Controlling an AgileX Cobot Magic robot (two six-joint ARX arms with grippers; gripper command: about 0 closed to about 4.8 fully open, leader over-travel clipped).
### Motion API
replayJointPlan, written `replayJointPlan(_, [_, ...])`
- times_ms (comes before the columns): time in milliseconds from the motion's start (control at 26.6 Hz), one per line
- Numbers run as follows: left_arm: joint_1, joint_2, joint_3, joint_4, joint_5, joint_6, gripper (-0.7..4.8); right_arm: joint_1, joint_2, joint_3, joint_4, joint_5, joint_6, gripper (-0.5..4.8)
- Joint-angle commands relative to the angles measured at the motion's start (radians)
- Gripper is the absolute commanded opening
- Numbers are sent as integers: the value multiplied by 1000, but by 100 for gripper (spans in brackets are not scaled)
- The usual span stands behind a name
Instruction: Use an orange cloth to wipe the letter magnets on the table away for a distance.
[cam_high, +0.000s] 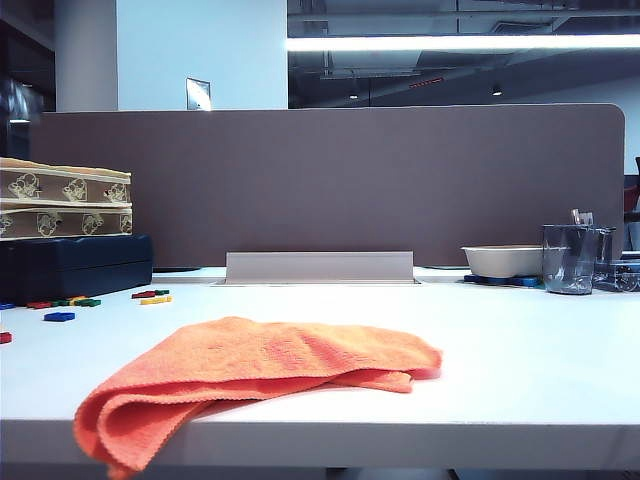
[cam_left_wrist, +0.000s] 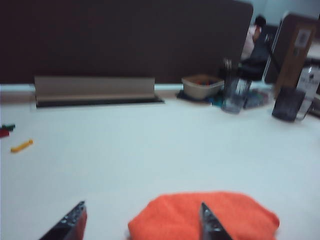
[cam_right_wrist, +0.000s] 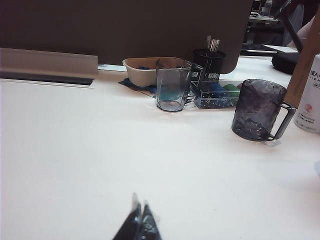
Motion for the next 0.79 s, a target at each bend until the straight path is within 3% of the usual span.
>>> replayJointPlan(38, [1,0,1,20,-6,-3,278,0,-4,-8,13,3,1,-5])
replayJointPlan(301, [1,0,1,-92,-6,-3,278,0,-4,-8,13,3,1,-5])
replayJointPlan(791, [0,0,1,-95,-2,-3,278,0,-4,-8,13,4,1,-5])
